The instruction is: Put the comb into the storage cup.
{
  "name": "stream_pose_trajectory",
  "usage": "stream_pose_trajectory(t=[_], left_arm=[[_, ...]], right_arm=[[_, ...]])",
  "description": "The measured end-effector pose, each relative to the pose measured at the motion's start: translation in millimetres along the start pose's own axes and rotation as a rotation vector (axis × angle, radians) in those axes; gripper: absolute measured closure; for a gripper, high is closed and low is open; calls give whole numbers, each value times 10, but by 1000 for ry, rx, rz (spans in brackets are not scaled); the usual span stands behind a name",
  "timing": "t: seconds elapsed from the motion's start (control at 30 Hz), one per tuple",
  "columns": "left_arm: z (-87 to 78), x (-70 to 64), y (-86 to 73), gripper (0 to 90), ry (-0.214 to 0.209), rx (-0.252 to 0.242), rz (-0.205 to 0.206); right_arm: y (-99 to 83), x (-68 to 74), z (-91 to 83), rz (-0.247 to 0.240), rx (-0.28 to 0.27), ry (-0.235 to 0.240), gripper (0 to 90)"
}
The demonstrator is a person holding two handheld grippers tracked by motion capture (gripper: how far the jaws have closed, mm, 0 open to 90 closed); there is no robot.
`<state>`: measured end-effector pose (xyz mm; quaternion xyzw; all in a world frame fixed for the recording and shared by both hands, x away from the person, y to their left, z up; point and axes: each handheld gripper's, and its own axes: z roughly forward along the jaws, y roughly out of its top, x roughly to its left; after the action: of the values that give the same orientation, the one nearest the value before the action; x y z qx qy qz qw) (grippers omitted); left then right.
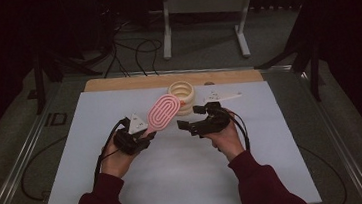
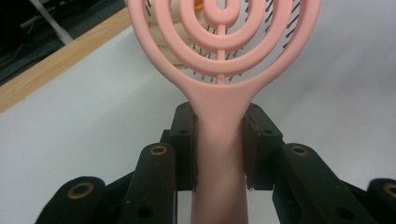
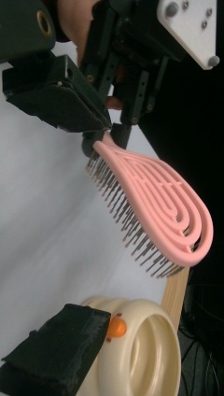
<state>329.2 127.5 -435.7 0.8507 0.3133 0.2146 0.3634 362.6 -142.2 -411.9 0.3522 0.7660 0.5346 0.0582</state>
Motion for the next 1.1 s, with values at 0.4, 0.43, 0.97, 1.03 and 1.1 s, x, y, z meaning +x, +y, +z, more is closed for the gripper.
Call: stream_pose_trajectory(t=[0.4, 0.43, 0.97, 1.03, 1.1], left_arm=[[-24, -102, 28, 697, -9, -39, 0], [-23, -116, 30, 697, -5, -44, 1], [-19, -205, 43, 697, -24, -80, -7], [-11, -218, 42, 697, -22, -83, -9], [-4, -224, 42, 697, -18, -83, -7]], right_arm=[[27, 40, 238, 81, -16, 37, 86], [34, 46, 254, 99, -12, 38, 89], [90, 92, 359, 227, -25, 85, 511], [91, 89, 355, 230, -31, 91, 525], [94, 98, 354, 228, -34, 97, 541]])
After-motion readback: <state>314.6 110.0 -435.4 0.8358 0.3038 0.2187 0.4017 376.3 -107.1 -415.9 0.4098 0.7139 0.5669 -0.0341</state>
